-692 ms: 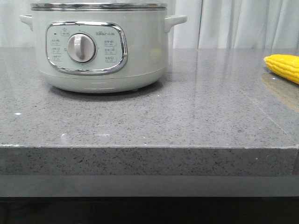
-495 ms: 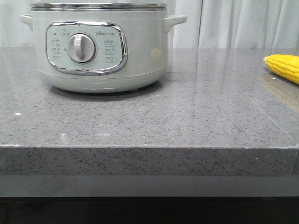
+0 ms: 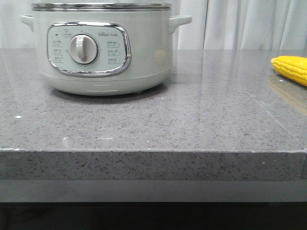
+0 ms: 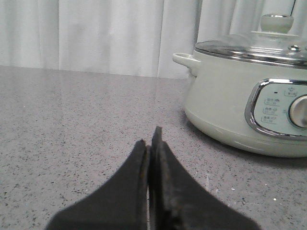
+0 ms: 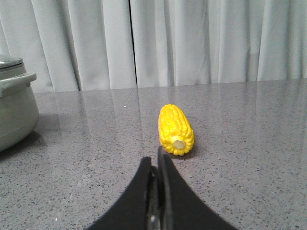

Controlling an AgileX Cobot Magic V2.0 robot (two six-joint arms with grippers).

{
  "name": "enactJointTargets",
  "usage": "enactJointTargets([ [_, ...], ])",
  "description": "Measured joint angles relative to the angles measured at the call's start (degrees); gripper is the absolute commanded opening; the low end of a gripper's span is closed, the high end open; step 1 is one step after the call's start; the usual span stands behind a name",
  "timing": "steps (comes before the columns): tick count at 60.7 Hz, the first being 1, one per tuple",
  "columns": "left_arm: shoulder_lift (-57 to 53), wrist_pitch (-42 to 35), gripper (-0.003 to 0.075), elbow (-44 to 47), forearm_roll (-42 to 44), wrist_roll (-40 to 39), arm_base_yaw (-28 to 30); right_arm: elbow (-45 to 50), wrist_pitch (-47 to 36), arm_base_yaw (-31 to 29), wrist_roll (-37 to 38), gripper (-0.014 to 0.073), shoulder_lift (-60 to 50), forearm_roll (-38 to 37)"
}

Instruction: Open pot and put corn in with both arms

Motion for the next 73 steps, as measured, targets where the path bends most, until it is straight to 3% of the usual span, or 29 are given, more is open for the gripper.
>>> enactJointTargets([
  [14,0.0,-2.2,-0.0020,-1.2,-0.6,0.0,0.0,-0.9,-0.7,0.0,0.0,-0.0068,0.0,0.0],
  [25,0.5,-0.4,-0.0020,-13.2,-1.1,0.0,0.0,-11.0,6.0,0.0,0.0,-0.0068,0.0,0.0],
  [39,11.6,11.5,-0.0020,-33.2,-1.1,0.0,0.0,-27.3,14.4,0.0,0.0,-0.0068,6.8,0.0],
  [49,21.4,20.3,-0.0020,-42.7,-1.1,0.0,0.0,-36.4,22.2,0.0,0.0,-0.0068,16.3,0.0],
  [62,31.4,26.9,-0.0020,-44.5,-1.1,0.0,0.0,-39.3,28.3,0.0,0.1,-0.0068,27.4,0.0],
  [73,37.0,27.6,-0.0020,-44.5,-1.0,0.0,0.0,-39.2,30.5,0.0,0.1,-0.0068,34.0,0.0],
])
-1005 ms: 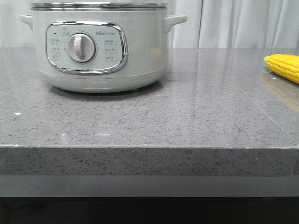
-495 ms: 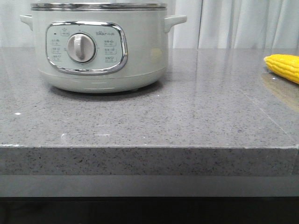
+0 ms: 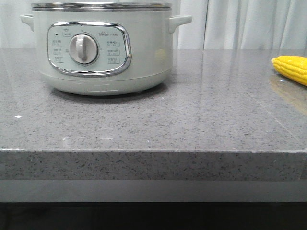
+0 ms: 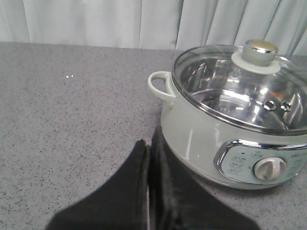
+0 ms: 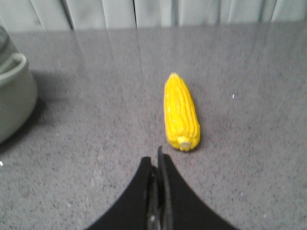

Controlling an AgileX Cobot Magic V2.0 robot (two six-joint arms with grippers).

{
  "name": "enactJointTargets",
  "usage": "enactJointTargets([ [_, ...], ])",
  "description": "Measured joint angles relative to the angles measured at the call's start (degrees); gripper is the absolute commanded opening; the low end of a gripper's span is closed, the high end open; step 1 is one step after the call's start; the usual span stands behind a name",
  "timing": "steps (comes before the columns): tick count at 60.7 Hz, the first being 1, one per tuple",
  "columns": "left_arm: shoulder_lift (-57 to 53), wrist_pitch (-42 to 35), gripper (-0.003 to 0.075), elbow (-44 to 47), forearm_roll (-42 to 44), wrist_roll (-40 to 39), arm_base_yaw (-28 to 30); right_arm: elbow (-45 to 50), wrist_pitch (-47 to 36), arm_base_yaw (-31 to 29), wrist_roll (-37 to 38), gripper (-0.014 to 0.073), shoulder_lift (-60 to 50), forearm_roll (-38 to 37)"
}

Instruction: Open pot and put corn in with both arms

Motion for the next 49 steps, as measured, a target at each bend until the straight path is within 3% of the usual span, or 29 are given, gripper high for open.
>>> enactJointTargets([
  [25,5.3,0.0,-0.0003,0.0,2.5,0.1,0.0,0.3,2.0,0.0,0.0,-0.0045,6.1,-0.1],
  [31,5.3,0.0,0.0102,0.0,2.5,0.1,0.0,0.3,2.5,0.0,0.0,0.0116,6.2,-0.1],
  [38,5.3,0.0,0.0346,0.0,2.6,0.1,0.0,0.3,2.6,0.0,0.0,0.0412,6.2,-0.1],
  [42,5.3,0.0,0.0446,0.0,2.6,0.1,0.0,0.3,2.6,0.0,0.0,0.0554,6.2,-0.1],
  [49,5.3,0.0,0.0472,0.0,2.6,0.1,0.0,0.3,2.7,0.0,-0.1,0.0601,6.2,-0.1],
])
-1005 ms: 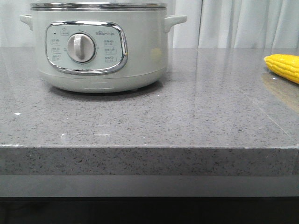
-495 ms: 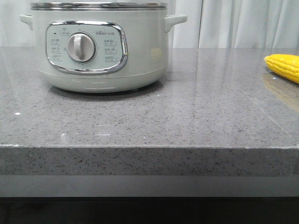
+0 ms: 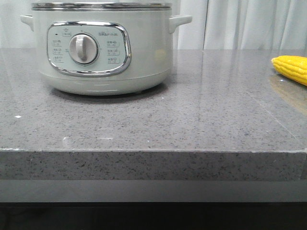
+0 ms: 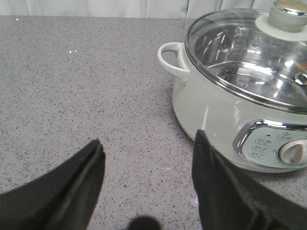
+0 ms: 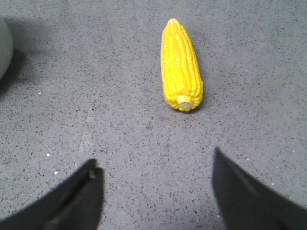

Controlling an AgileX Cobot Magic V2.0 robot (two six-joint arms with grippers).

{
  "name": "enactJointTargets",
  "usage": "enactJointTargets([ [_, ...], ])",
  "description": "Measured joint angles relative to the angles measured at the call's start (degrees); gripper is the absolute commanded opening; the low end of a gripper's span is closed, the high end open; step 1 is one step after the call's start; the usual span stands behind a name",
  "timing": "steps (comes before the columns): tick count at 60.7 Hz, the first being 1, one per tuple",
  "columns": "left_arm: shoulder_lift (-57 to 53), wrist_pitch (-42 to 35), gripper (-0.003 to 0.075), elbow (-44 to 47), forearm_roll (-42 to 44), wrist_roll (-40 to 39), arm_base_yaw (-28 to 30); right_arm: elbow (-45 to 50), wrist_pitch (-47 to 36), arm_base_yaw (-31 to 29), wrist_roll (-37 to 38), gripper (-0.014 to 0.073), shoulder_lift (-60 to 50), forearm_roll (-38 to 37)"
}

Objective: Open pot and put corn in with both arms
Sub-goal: 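Grasp the lid knob with the left gripper and lift the lid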

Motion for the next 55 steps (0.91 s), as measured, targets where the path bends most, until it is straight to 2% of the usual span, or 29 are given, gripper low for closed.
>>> enactJointTargets([
  [21,0.2,-2.7,0.0472,-0.1,-0.2,0.0,-1.2,0.0,-0.1,0.0,0.0,0.0593,0.0,0.0],
  [32,4.5,-5.2,0.0472,-4.1,-0.4,0.5,-6.3,0.0,-0.1,0.0,0.0,0.0593,0.0,0.0],
  [55,23.6,-10.9,0.0472,-18.0,-0.7,1.1,-18.0,0.0,-0.1,0.0,0.0,0.0593,0.0,0.0],
])
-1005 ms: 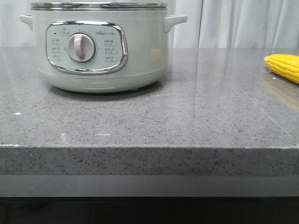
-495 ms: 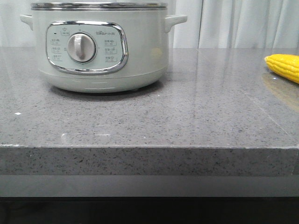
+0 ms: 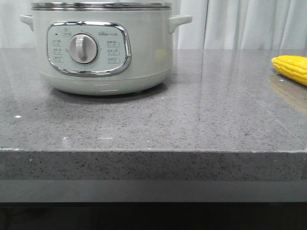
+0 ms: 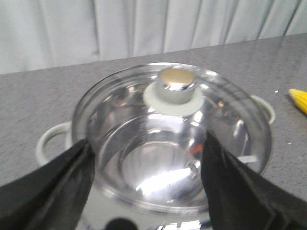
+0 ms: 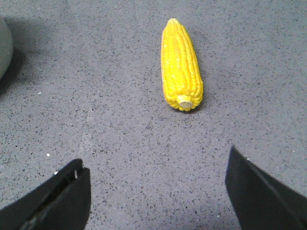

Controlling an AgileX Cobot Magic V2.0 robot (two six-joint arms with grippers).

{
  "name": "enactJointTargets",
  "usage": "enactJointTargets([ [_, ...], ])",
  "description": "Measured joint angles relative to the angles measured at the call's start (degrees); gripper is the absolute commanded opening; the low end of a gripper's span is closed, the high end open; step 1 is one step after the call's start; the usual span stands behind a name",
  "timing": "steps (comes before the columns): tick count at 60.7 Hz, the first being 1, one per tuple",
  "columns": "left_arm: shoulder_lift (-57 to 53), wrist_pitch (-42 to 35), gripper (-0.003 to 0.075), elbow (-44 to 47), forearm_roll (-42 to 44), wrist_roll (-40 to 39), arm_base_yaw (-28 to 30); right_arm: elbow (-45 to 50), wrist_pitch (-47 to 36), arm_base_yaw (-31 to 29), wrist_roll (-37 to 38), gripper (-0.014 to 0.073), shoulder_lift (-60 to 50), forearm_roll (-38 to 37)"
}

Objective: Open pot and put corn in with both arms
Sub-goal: 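Grasp the lid knob with the left gripper and lift the lid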

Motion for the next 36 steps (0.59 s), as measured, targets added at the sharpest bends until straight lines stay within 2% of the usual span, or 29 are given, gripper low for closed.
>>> enactJointTargets([
  [11,9.1,-1.7,0.0472,-7.3,-1.0,0.0,-2.8,0.0,0.0,0.0,0.0,0.0593,0.0,0.0],
  [36,25.3,-2.3,0.0472,-20.7,-4.0,0.0,-2.9,0.0,0.0,0.0,0.0,0.0593,0.0,0.0],
])
